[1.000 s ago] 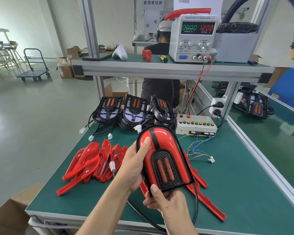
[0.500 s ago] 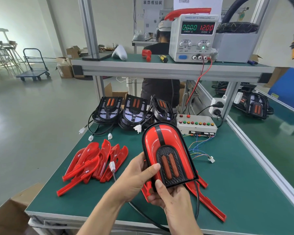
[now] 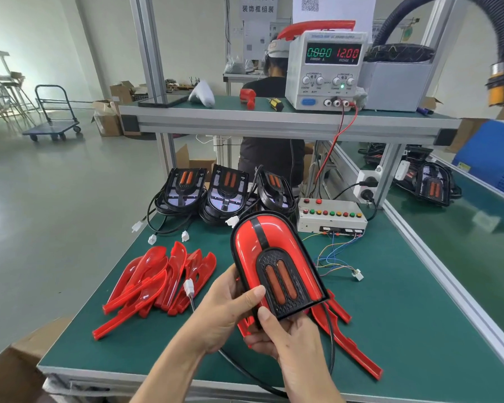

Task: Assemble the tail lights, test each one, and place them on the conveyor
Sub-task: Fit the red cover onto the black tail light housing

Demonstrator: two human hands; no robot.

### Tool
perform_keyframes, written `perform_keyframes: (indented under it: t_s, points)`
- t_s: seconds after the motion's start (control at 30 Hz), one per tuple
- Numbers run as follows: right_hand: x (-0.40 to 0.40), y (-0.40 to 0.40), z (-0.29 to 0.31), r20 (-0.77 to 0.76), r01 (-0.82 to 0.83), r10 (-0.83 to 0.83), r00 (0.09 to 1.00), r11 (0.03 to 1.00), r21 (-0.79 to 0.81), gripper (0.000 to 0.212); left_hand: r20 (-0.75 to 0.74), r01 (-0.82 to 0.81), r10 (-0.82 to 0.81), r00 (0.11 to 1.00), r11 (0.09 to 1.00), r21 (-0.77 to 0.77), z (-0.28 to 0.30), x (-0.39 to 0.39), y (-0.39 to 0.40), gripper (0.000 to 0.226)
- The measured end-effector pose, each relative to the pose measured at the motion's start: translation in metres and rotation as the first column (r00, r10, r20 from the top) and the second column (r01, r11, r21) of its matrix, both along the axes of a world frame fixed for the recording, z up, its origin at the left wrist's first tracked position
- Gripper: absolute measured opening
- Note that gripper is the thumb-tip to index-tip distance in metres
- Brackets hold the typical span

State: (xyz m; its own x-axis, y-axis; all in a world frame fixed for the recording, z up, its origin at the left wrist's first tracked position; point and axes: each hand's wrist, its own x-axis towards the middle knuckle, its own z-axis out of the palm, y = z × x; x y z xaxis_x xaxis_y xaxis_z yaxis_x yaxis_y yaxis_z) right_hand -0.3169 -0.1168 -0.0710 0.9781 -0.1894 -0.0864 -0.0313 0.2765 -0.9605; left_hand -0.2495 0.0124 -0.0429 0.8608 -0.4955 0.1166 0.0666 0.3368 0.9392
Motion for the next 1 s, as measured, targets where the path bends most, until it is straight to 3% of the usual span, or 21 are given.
perform_keyframes:
  t_s: [0.17, 0.33, 0.4, 0.47, 0.53, 0.63, 0.73, 0.8, 0.83, 0.87, 0.93, 0.97, 1.0]
  points:
    - [-0.005, 0.0, 0.003, -0.02, -0.007, 0.006, 1.0, 0.999, -0.05, 0.05, 0.044, -0.027, 0.025, 0.999, 0.999, 0.042, 0.001, 0.0, -0.001, 0.044]
    - [-0.015, -0.025, 0.015, -0.1, -0.061, 0.052, 0.994, 0.994, -0.095, 0.071, -0.034, 0.052, -0.055, 0.998, 0.994, -0.097, 0.003, -0.003, 0.003, 0.044]
    - [-0.023, -0.046, 0.018, -0.097, 0.105, -0.122, 0.988, 0.982, -0.158, 0.061, -0.064, 0.09, -0.099, 0.993, 0.988, -0.126, 0.003, -0.005, 0.005, 0.045]
    - [-0.03, -0.068, 0.023, 0.019, 0.272, -0.281, 0.96, 0.907, -0.322, 0.047, -0.07, 0.119, -0.126, 0.99, 0.988, -0.097, 0.004, -0.005, 0.006, 0.046]
    - [-0.034, -0.084, 0.034, 0.112, 0.258, -0.233, 0.966, 0.856, -0.448, 0.035, -0.064, 0.151, -0.153, 0.986, 0.988, -0.045, 0.006, -0.005, 0.003, 0.047]
    - [-0.029, -0.096, 0.045, 0.063, 0.009, 0.014, 0.998, 0.938, -0.347, 0.028, -0.094, 0.175, -0.175, 0.98, 0.985, -0.011, 0.007, -0.006, -0.006, 0.048]
    - [-0.023, -0.1, 0.043, 0.051, -0.04, 0.056, 0.997, 0.961, -0.275, 0.029, -0.1, 0.165, -0.164, 0.981, 0.986, 0.006, 0.01, -0.009, -0.012, 0.046]
    - [-0.021, -0.102, 0.037, 0.028, -0.038, 0.043, 0.999, 0.985, -0.167, 0.034, -0.008, 0.078, -0.078, 0.997, 0.988, 0.132, 0.013, -0.012, -0.014, 0.041]
    - [-0.02, -0.103, 0.034, 0.008, -0.026, 0.027, 1.0, 0.992, -0.125, 0.036, 0.086, -0.067, 0.045, 0.995, 0.96, 0.272, 0.012, -0.014, -0.014, 0.042]
    - [-0.019, -0.105, 0.029, -0.007, -0.009, 0.009, 1.0, 0.995, -0.103, 0.037, 0.211, -0.303, 0.235, 0.949, 0.863, 0.403, 0.008, -0.016, -0.013, 0.041]
    - [-0.02, -0.109, 0.023, -0.026, 0.017, -0.019, 0.999, 0.997, -0.079, 0.039, 0.477, -0.766, 0.6, 0.642, 0.471, 0.438, -0.005, -0.025, 0.001, 0.023]
    - [-0.021, -0.11, 0.02, -0.028, 0.023, -0.025, 0.999, 0.997, -0.074, 0.04, 0.541, -0.843, 0.661, 0.52, 0.295, 0.45, -0.011, -0.03, 0.01, 0.018]
    - [-0.021, -0.111, 0.018, -0.033, 0.03, -0.033, 0.999, 0.997, -0.074, 0.04, 0.545, -0.821, 0.666, 0.509, 0.185, 0.54, -0.018, -0.034, 0.02, 0.021]
